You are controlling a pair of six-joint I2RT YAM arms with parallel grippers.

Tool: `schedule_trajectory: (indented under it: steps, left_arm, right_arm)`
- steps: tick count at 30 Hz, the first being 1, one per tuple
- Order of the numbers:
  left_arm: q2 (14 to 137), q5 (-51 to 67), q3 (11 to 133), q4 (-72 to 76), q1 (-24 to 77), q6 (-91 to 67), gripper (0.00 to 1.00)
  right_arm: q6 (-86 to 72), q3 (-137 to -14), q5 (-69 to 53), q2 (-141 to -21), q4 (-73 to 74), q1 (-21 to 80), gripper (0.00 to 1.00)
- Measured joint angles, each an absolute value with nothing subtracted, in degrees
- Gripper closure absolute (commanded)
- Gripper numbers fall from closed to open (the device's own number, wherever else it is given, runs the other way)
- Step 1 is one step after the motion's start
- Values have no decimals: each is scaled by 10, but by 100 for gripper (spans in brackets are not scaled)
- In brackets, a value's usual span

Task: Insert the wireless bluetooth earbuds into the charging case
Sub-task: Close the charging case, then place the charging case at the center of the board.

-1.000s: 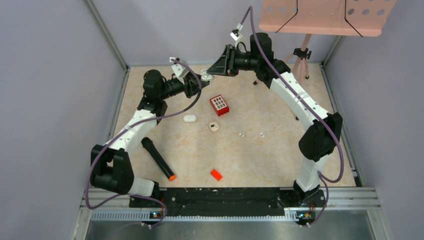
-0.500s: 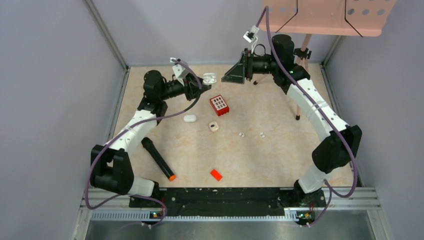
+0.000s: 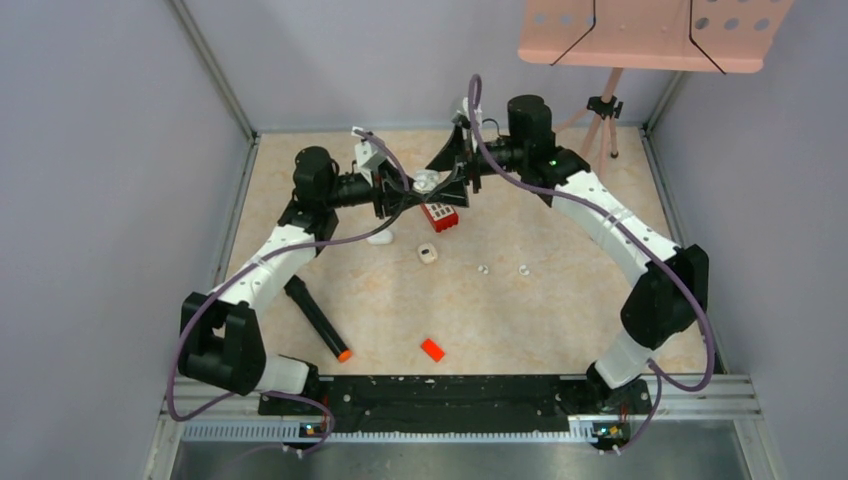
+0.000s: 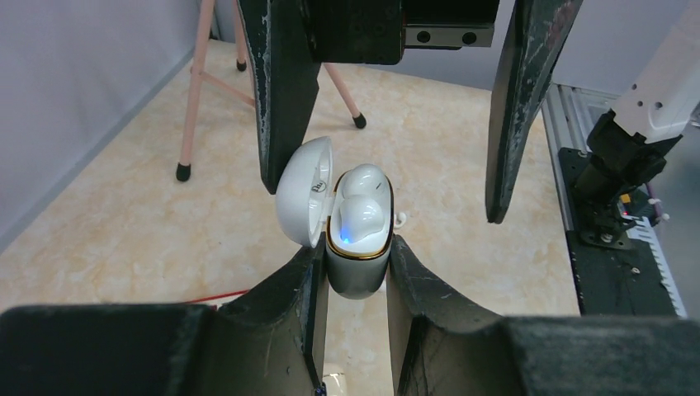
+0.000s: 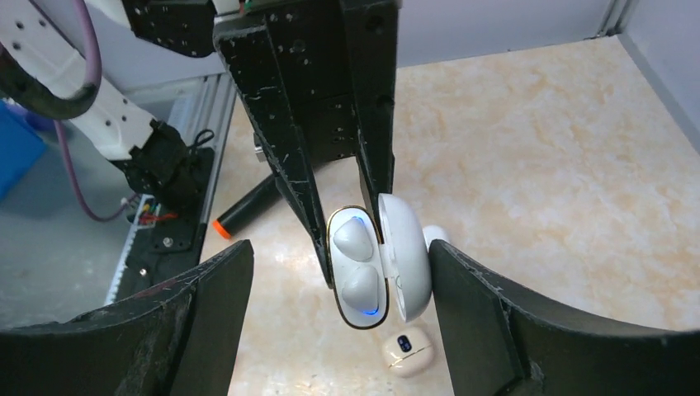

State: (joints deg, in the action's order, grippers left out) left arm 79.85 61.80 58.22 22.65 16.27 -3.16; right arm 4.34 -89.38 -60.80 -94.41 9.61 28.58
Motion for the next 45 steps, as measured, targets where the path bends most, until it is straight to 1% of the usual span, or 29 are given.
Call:
schedule_trajectory:
  steps: [3,9,14,16,19,22,25,29,32,35,38,42,44,45]
  left_arm:
    - [799,622,582,224,163,-48,100]
    - [806,578,582,222,162,-107,100]
    - [814,531,574,191,157,-131,100]
    - [814,515,560,164,156,-130,100]
    - [815,492,537,100,154,-118,100]
    - [828,457,528,23,150,-117,100]
    - [851,423,514,-31,140,-125,100]
    - [884,371,488,-93,116,-149,100]
    - [915,347,488,-126,95,-163,100]
    - [936,329,488,-146,81,-175,93]
    - [943,323,487,-152,78,-186,81]
    - [947,323,489,-155,76,-196,61]
    - [950,322,495,-163,75,-197,45]
    - [950,310,497,-168,75,-196,42]
  right_arm:
    - [101,-894,-596,-945,121,302,25]
    - [151,-890,-556,-929,147,304,25]
    - [185,-840,-465,-856,156,307,23]
    - [189,-804,-414,-808,154,298,25]
    - [189,-774,-384,-776,164,273,27]
    - [194,-749,-365,-778,190,247,28]
    - [195,-708,-348,-789,221,238,31]
    - [165,-681,-331,-832,243,239,38]
    - [128,-679,-320,-872,236,240,39]
    - [94,-679,-295,-908,220,246,38]
    - [69,-679,-270,-945,206,263,38]
    - [54,-696,-257,-989,203,298,38]
    - [48,-713,-257,-1006,201,311,38]
    - [44,-723,-257,-1014,200,316,38]
